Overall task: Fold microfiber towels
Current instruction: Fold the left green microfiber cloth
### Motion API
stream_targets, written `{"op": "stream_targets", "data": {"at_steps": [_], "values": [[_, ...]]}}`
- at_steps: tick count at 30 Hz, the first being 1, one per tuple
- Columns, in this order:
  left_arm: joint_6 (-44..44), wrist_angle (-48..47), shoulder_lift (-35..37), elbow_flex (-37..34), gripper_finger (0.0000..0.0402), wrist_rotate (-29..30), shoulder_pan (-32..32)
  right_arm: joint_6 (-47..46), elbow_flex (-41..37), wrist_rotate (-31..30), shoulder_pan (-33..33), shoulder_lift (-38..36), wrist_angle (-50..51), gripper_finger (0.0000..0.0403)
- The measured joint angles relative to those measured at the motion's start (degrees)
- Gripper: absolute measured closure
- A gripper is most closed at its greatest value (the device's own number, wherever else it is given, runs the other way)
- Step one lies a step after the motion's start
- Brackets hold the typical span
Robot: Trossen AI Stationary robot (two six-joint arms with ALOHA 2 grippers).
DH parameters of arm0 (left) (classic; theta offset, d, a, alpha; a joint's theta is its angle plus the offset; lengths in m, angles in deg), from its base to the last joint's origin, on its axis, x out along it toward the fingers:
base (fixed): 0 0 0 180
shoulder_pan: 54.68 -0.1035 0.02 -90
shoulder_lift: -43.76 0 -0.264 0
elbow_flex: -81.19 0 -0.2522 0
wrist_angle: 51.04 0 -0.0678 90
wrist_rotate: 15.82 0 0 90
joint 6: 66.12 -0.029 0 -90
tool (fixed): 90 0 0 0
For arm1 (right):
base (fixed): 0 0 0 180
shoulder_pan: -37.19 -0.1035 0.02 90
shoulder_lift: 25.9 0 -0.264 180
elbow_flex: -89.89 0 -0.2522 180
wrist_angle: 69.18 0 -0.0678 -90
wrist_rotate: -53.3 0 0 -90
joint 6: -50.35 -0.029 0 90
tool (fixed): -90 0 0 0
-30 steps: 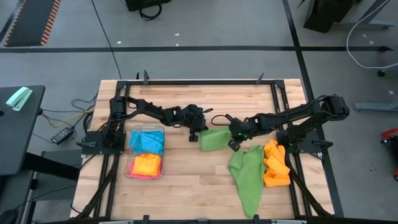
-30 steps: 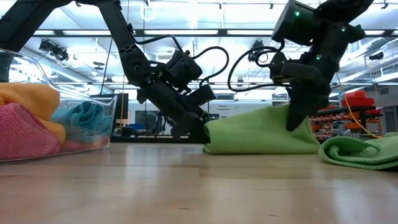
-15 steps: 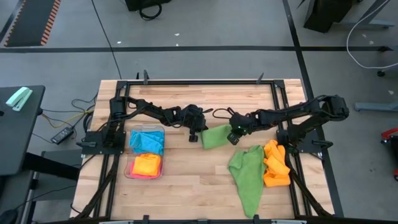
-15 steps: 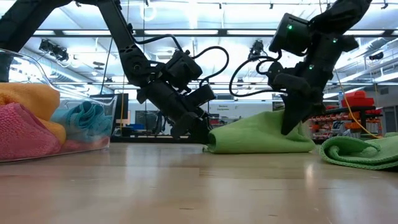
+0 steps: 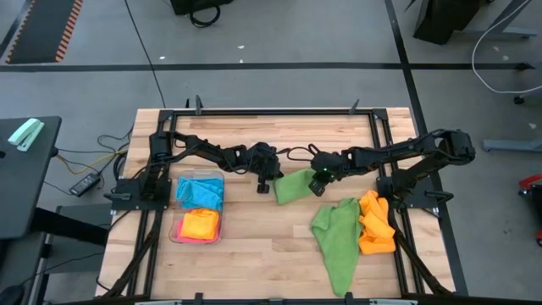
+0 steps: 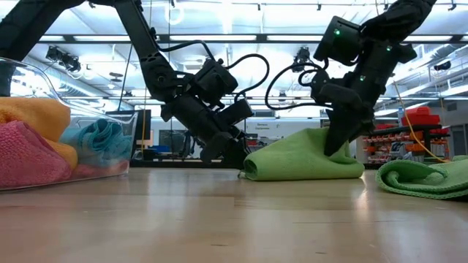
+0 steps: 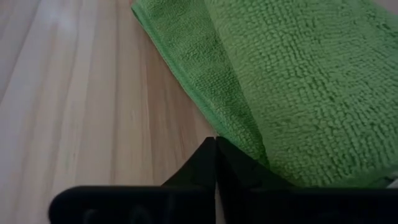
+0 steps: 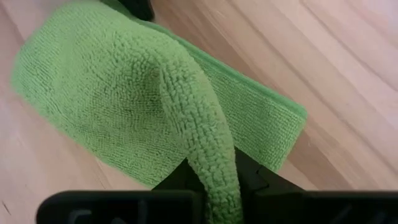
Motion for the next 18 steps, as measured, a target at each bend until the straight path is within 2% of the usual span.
{"op": "stream_targets", "data": {"at_steps": [3,13,18], "values": [[0.02,-0.01,0.0,0.0,0.0392,-0.02,0.0,1.44,0.0,-0.24,0.48,0.0,0.41,0.0342],[0.17,0.02,0.0,0.0,0.0378,0.03,0.0,10.63,0.0,-0.65,4.13,0.0,1.3,0.0242],[0.18,0.0,0.0,0.0,0.0391,0.03,0.0,13.48,1.34,1.41,6.2,0.04,4.39,0.0221]]}}
